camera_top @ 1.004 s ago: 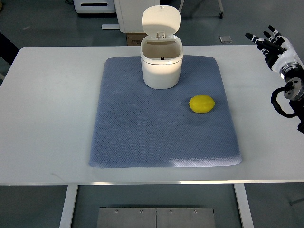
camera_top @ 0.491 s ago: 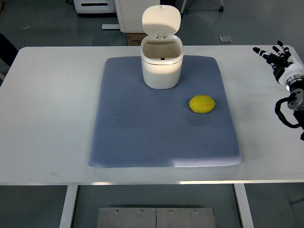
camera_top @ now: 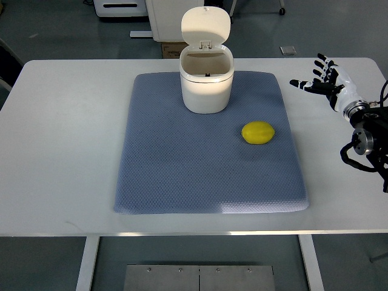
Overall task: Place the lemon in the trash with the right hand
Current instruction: 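Reach the right hand toward the yellow lemon on the mat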
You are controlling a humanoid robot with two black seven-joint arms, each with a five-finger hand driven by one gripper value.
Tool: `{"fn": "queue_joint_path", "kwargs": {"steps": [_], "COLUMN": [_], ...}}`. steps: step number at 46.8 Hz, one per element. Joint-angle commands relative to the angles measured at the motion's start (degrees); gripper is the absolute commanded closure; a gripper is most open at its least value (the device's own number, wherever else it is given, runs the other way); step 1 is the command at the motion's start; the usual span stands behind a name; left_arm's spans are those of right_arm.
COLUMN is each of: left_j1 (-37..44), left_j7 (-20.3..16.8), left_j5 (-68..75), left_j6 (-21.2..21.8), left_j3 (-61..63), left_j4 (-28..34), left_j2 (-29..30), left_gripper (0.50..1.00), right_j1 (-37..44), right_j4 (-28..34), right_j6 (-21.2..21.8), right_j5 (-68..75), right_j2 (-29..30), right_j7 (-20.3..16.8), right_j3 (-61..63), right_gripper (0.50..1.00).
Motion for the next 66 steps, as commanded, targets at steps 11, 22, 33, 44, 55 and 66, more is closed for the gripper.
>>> {"fn": "queue_joint_path", "kwargs": {"steps": [11, 22, 33, 44, 55, 66], "left_j1": [-0.1, 0.0, -0.1, 0.0, -0.1, 0.0], "left_j7": [0.0, 0.0, 0.0, 0.0, 0.0, 0.0], "left_j5": [-0.1, 0.0, -0.1, -0.1, -0.1, 0.0], "left_j6": [0.0, 0.0, 0.0, 0.0, 0.0, 0.0], "left_j3": [0.0, 0.0, -0.1, 0.0, 0.0, 0.0], "left_j4": [0.0, 0.0, 0.0, 0.0, 0.0, 0.0], "left_j2": [0.0, 0.0, 0.0, 0.0, 0.0, 0.0], "left_gripper": [0.5, 0.5, 0.5, 0.5, 0.5, 0.5], "right_j1": [2.1, 3.9, 8.7, 14.1, 17.2, 17.5], "right_j4": [15.1, 23.5, 23.9, 25.1, 30.1, 32.3], "right_j6": [-0.3, -0.4, -4.7, -7.3, -9.1, -10.1], "right_j5": [-11.3, -21.6, -26.7, -26.8, -26.8, -26.8], "right_j2": [-8.8, -14.0, -13.9, -12.9, -12.9, -11.8], "right_j7": [2.3, 2.3, 2.4, 2.4, 1.1, -1.5], "right_j3": [-6.3, -11.2, -22.6, -33.5, -37.8, -38.0], "right_gripper": [0.5, 0.5, 0.5, 0.511, 0.509, 0.515]}}
